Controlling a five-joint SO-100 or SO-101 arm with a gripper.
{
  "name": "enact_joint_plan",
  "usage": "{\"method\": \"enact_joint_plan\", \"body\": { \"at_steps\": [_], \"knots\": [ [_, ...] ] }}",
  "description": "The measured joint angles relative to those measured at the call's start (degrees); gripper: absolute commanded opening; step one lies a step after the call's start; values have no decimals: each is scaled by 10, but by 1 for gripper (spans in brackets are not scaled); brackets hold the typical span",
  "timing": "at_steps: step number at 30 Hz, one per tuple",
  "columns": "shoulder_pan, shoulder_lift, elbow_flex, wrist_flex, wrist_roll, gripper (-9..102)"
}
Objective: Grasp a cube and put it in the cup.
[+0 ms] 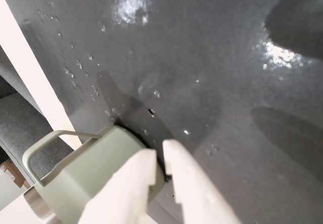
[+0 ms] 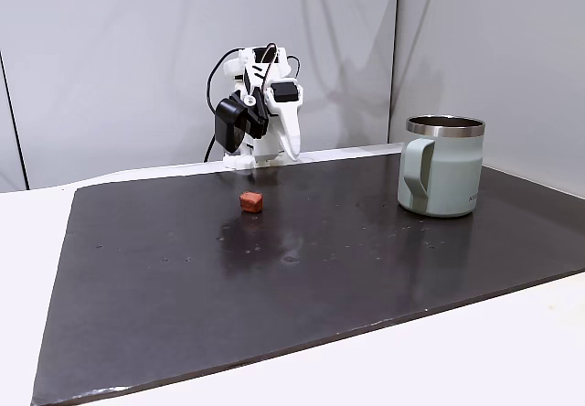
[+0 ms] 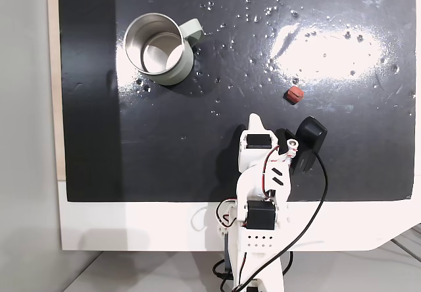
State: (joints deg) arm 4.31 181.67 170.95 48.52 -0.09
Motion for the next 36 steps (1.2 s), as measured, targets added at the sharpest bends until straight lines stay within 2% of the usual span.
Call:
{"method": "enact_joint_plan", "body": {
  "at_steps": [6, 24, 36],
  "knots": [
    [-47, 0, 14, -40, -5, 0],
    [-69, 0, 14, -42, -27, 0],
    [-42, 0, -13, -40, -30, 0]
  ]
}}
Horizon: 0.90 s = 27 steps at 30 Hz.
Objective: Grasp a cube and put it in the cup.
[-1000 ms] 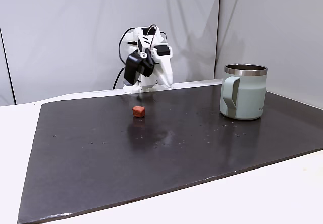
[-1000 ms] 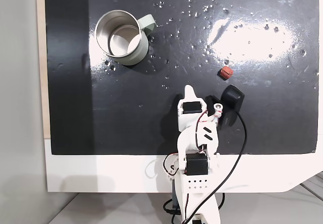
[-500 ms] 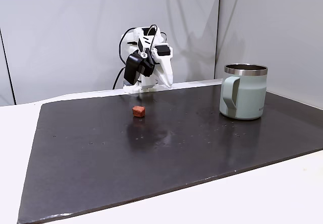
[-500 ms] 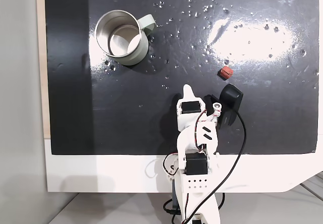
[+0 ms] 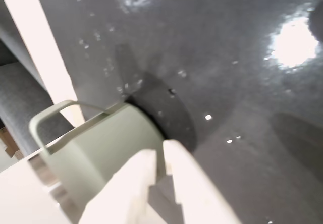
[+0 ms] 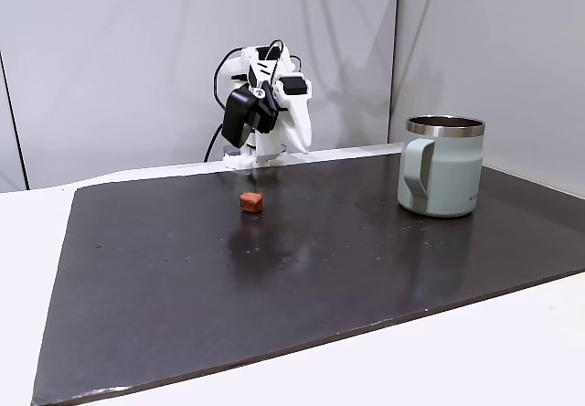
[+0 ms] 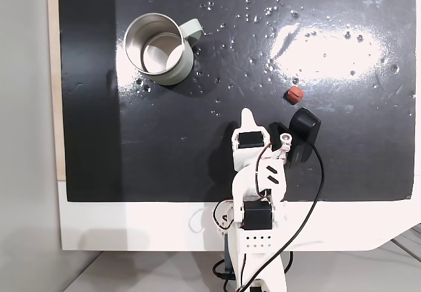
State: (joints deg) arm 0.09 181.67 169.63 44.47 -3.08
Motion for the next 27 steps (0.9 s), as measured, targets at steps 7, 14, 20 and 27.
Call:
{"method": "enact_joint_plan", "body": {
  "at_steps": [7, 14, 20, 27],
  "knots": [
    [8, -13, -54, 18, 0, 0],
    [46, -97, -152, 18, 13, 0],
    [72, -253, -292, 36, 62, 0],
    [81, -395, -453, 103, 103, 0]
  ]
}}
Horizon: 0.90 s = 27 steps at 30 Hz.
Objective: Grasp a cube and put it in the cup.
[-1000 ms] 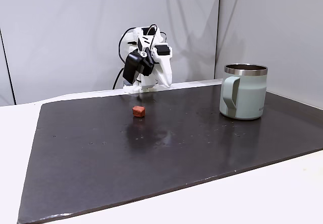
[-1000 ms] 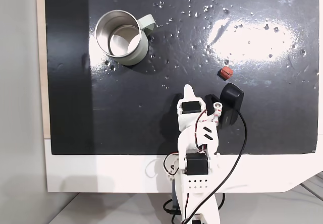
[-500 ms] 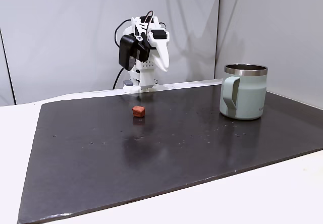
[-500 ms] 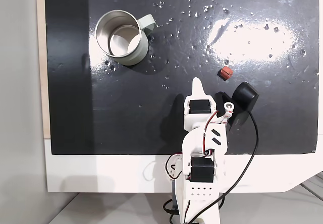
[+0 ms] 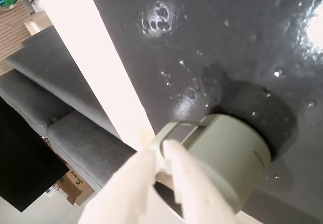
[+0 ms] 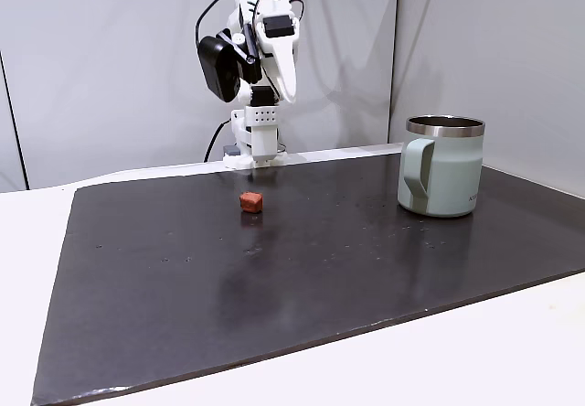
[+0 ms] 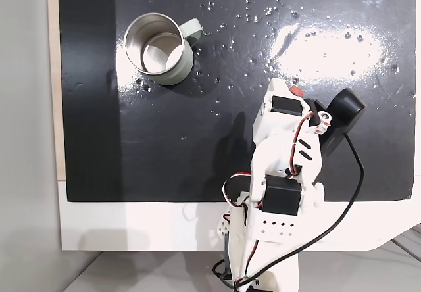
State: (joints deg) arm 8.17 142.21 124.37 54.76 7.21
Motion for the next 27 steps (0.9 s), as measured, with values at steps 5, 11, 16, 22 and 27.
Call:
{"method": "enact_joint_plan", "body": {
  "at_steps": [5, 11, 16, 22, 27],
  "knots": [
    [22, -82, -105, 69, 40, 0],
    [53, -171, -196, 129, 76, 0],
    [78, -242, -255, 165, 87, 0],
    [103, -323, -306, 202, 96, 0],
    [121, -404, -344, 249, 126, 0]
  ]
}}
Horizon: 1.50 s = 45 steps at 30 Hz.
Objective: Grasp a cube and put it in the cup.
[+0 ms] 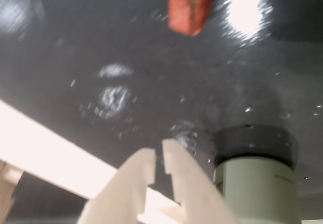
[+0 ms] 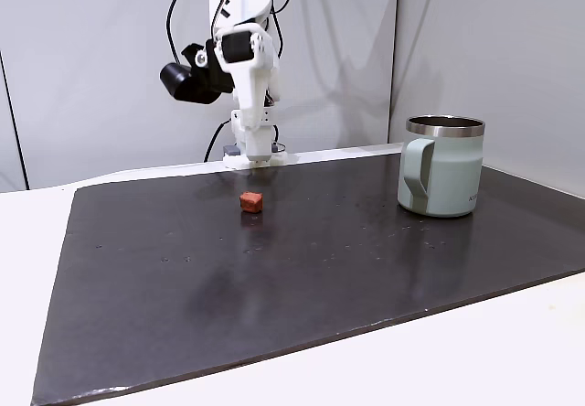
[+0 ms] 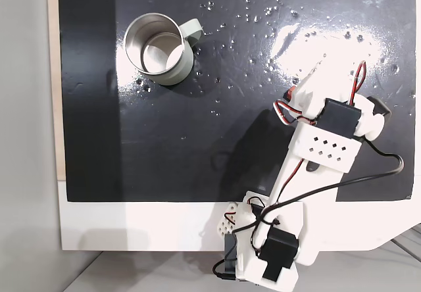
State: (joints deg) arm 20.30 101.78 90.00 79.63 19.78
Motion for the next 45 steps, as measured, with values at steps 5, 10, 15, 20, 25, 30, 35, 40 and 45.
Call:
{"method": "enact_joint_plan", "body": {
  "at_steps": [5, 10, 15, 20, 25, 30, 35, 40, 45],
  "knots": [
    [1, -40, -10, 20, 13, 0],
    [0, -95, -40, 37, 13, 0],
    [0, -124, -52, 51, 14, 0],
    [9, -133, -52, 49, 18, 4],
    [8, -134, -52, 48, 17, 16],
    [20, -137, -53, 54, 17, 21],
    [18, -159, -67, 55, 17, 22],
    [18, -194, -86, 54, 17, 22],
    [9, -232, -88, 51, 17, 21]
  ]
}}
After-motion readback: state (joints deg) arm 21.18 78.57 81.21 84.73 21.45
